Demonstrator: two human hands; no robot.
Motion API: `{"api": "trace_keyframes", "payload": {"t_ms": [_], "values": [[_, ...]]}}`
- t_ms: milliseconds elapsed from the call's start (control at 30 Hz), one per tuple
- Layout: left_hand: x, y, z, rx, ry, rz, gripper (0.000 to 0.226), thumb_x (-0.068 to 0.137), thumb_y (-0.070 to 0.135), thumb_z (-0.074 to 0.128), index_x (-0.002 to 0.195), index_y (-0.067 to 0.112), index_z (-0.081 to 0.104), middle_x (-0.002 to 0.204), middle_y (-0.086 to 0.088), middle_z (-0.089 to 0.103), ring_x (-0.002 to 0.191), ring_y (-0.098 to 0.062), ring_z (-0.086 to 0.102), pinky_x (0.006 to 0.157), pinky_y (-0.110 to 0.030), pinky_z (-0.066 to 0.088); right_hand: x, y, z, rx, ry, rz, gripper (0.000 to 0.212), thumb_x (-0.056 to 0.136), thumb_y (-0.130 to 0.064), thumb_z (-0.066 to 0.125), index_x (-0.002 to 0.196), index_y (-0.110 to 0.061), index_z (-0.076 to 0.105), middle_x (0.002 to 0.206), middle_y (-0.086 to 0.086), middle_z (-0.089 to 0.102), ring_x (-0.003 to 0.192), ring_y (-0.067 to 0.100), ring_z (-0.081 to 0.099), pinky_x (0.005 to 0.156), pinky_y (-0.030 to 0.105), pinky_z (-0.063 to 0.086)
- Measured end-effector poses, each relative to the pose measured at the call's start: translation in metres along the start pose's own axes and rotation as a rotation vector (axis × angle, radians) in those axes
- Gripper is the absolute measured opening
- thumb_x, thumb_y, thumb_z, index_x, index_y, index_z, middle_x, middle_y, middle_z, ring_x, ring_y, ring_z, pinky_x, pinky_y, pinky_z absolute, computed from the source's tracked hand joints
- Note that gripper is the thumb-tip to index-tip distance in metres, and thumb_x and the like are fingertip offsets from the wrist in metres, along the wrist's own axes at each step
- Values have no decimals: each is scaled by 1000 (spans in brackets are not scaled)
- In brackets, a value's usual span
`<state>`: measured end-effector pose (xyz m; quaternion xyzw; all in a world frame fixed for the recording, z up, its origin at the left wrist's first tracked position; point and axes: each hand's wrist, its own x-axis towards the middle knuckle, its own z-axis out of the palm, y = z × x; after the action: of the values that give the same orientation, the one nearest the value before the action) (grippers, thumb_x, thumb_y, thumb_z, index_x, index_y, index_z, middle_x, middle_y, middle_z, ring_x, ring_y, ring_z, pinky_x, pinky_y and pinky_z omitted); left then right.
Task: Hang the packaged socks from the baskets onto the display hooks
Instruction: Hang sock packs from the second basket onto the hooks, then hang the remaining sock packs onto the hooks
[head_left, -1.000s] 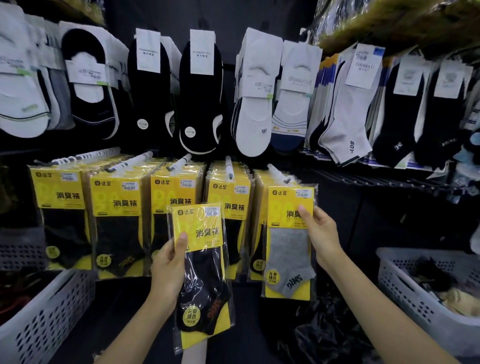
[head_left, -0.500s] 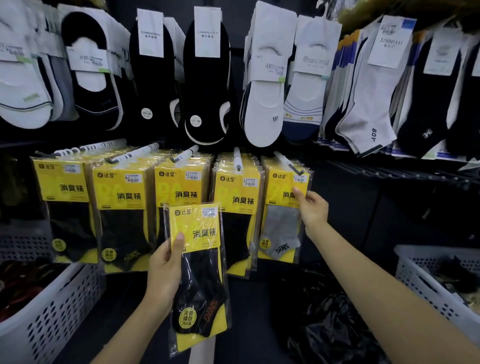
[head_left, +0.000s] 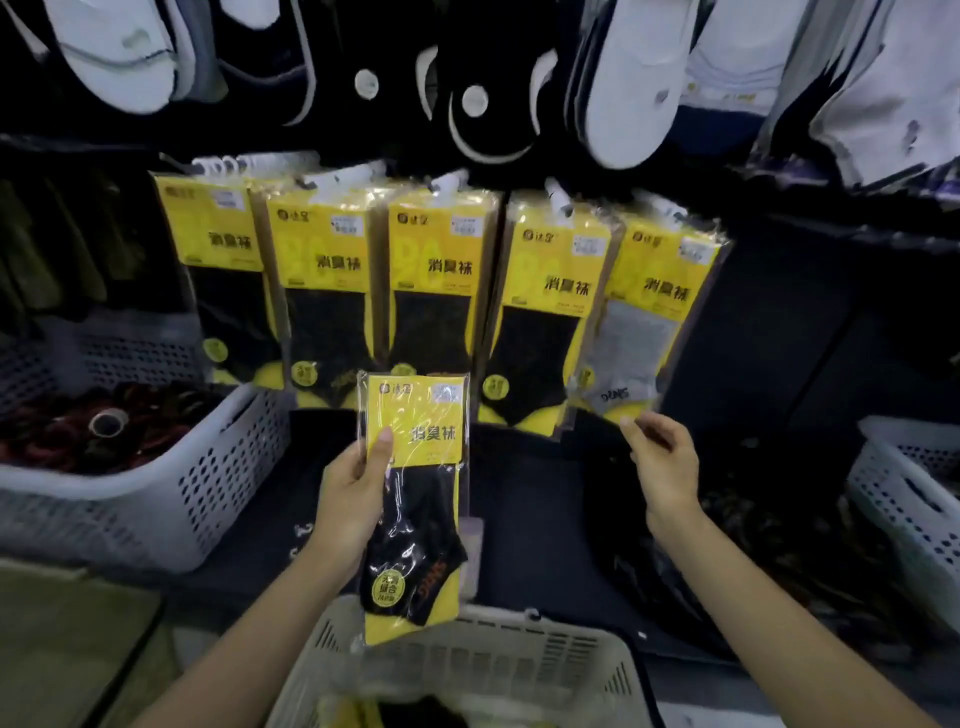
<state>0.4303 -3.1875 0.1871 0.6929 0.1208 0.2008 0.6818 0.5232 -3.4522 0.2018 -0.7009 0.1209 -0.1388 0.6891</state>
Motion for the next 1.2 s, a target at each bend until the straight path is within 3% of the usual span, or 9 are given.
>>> {"api": "trace_keyframes", "payload": {"t_ms": [100, 267, 367, 533, 667, 900, 1000, 1100, 1200], "values": [[-29, -23, -28, 55, 71, -103, 31, 96, 33, 47, 86, 10, 66, 64, 18, 67, 63, 9, 61, 57, -3, 42, -46, 46, 5, -58, -93, 107, 35, 88, -23, 67, 119, -12, 56, 99, -11, 55, 96, 13, 57, 90, 32, 47], [-61, -52, -92, 98, 201, -266, 34, 94, 39, 50, 101, 11, 66, 101, -1, 69, 93, -10, 63, 87, -23, 46, -108, 129, 22, -238, -313, 239, 31, 86, -7, 67, 112, 7, 59, 116, 22, 61, 109, 33, 59, 97, 46, 48], [-67, -51, -124, 179, 267, -301, 21, 95, 39, 49, 79, 29, 58, 67, 21, 63, 57, 14, 56, 54, -6, 41, -130, 173, 35, -363, -517, 340, 22, 88, -13, 66, 104, 2, 62, 101, 18, 64, 97, 30, 61, 74, 29, 50], [-66, -51, -163, 242, 276, -355, 24, 93, 47, 49, 89, 29, 65, 87, 20, 69, 85, 4, 63, 77, -18, 48, -170, 240, 60, -452, -863, 530, 16, 86, -34, 68, 96, -22, 64, 104, -2, 63, 97, 16, 60, 72, 21, 49], [-60, -52, -179, 242, 260, -414, 60, 88, 55, 47, 132, 15, 51, 138, 1, 50, 125, -15, 44, 107, -35, 27, -189, 268, 95, -504, -1068, 507, 37, 84, -41, 69, 116, -29, 57, 127, -7, 55, 114, 11, 55, 83, 17, 45], [-50, -63, -191, 301, 262, -421, 59, 90, 54, 44, 138, 19, 44, 141, 7, 44, 113, -2, 34, 95, -25, 21, -179, 301, 159, -737, -1442, 347, 89, 77, -42, 76, 149, -20, 27, 153, -5, 28, 140, 16, 29, 106, 26, 29], [-48, -65, -204, 296, 331, -448, 60, 87, 58, 47, 134, 22, 50, 128, 17, 49, 115, -5, 43, 101, -30, 29, -180, 315, 171, -887, -1505, 247, 58, 77, -39, 77, 124, -13, 58, 123, 2, 61, 117, 19, 55, 99, 33, 45], [-47, -65, -214, 281, 332, -476, 51, 90, 58, 44, 126, 25, 56, 121, 12, 62, 111, -12, 57, 89, -28, 40, -180, 324, 166, -821, -1554, 206, 22, 88, -17, 67, 100, 0, 69, 84, 0, 62, 90, 18, 59, 81, 29, 47], [-48, -64, -216, 333, 344, -467, 54, 91, 59, 41, 132, 26, 51, 138, 5, 51, 116, -11, 47, 80, -20, 36, -175, 327, 148, -685, -1569, 259, 17, 87, -18, 69, 98, -5, 66, 100, 4, 62, 100, 18, 58, 96, 42, 48]]}}
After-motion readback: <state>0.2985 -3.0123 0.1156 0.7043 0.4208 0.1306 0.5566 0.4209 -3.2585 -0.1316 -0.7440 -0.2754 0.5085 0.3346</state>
